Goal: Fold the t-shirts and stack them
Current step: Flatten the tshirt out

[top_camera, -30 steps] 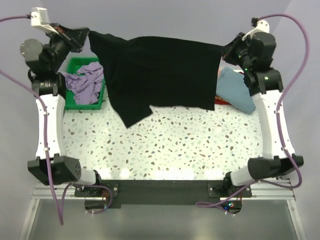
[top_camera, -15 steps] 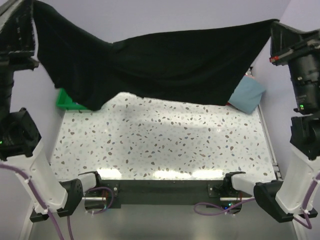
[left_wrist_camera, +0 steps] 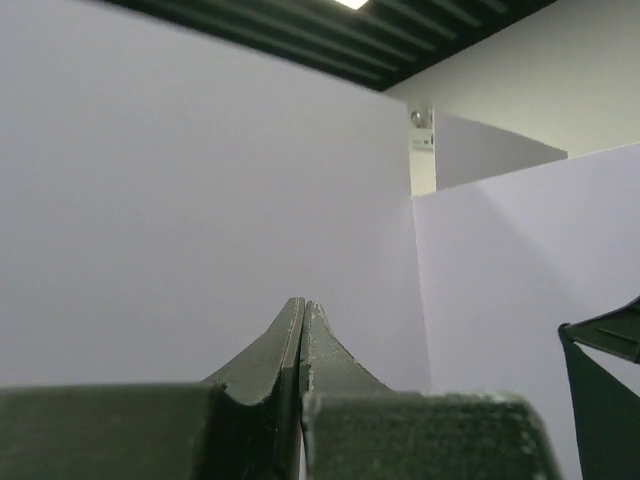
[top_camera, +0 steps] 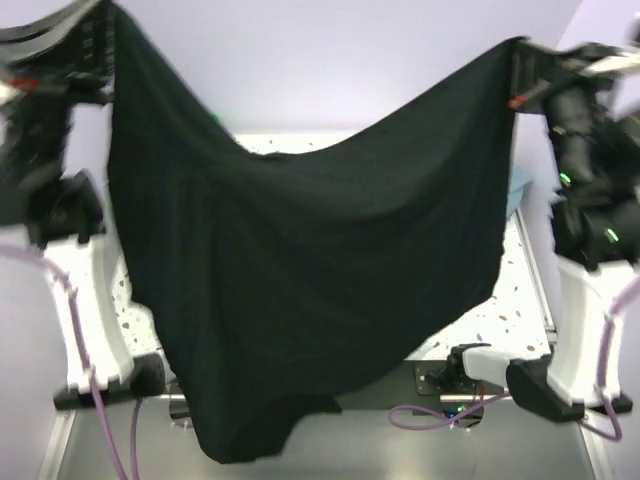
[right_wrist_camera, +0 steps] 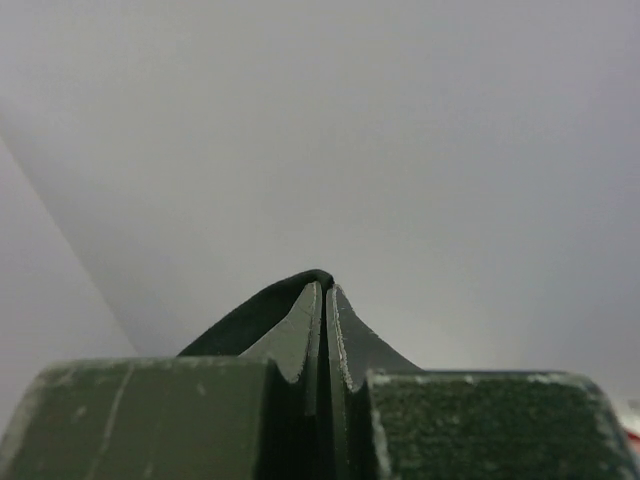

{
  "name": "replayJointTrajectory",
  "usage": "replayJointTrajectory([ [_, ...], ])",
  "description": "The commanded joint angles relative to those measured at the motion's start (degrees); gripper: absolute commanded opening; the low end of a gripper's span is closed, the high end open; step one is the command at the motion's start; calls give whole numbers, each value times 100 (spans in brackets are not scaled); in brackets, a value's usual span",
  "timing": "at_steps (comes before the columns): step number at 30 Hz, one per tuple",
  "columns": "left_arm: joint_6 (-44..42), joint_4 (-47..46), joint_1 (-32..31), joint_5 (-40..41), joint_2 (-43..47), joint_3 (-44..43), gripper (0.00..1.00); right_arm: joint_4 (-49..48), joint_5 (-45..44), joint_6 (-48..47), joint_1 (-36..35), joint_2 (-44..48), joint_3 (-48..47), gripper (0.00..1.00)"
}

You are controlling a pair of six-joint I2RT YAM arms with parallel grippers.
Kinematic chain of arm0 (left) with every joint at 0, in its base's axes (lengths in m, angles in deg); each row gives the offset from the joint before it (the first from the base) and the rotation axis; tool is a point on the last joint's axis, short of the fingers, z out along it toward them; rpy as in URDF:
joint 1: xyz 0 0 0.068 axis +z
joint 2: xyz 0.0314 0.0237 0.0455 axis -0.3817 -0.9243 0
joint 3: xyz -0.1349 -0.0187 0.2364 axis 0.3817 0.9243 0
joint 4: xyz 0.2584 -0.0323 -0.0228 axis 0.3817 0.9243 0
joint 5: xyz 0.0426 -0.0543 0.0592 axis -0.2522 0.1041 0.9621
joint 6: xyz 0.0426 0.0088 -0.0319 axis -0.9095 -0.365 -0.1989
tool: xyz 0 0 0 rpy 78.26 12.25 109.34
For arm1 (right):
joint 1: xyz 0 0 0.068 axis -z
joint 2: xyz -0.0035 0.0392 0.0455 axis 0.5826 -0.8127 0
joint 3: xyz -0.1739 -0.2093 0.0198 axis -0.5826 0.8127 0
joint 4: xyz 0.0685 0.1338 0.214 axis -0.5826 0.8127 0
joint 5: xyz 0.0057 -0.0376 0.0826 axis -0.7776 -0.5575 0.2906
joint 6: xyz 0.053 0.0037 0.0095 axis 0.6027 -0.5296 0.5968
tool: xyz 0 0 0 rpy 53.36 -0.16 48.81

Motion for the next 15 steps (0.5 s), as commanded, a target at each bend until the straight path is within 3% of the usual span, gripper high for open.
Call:
replayJointTrajectory([
  [1, 672, -772, -15, -455, -1040, 1132, 0, -317, -477, -198, 37, -814, 974, 0],
  [6, -100, -598, -603, -974, -2779, 1733, 0, -827, -828, 117, 300, -1474, 2573, 0],
  [9, -575, -27, -806, -853, -3904, 1751, 30, -967, -1022, 162, 345, -2132, 3137, 0],
  [10, -663, 278, -849, -817, -4446, 1690, 56, -889, -1058, 145, 345, -2334, 3190, 15],
  [11, -811, 421, -867, -799, -4687, 1620, 66, -819, -1058, 110, 336, -2859, 3165, 31],
  [12, -883, 500, -885, -808, -4881, 1523, 79, -723, -1023, 66, 344, -3107, 3095, 58],
  [13, -953, 614, -946, -799, -5117, 1505, 94, -417, -1023, 65, 345, -3388, 2885, 62],
  [15, -980, 598, -990, -808, -5181, 1592, 99, -256, -944, 92, 345, -3856, 2778, 67],
])
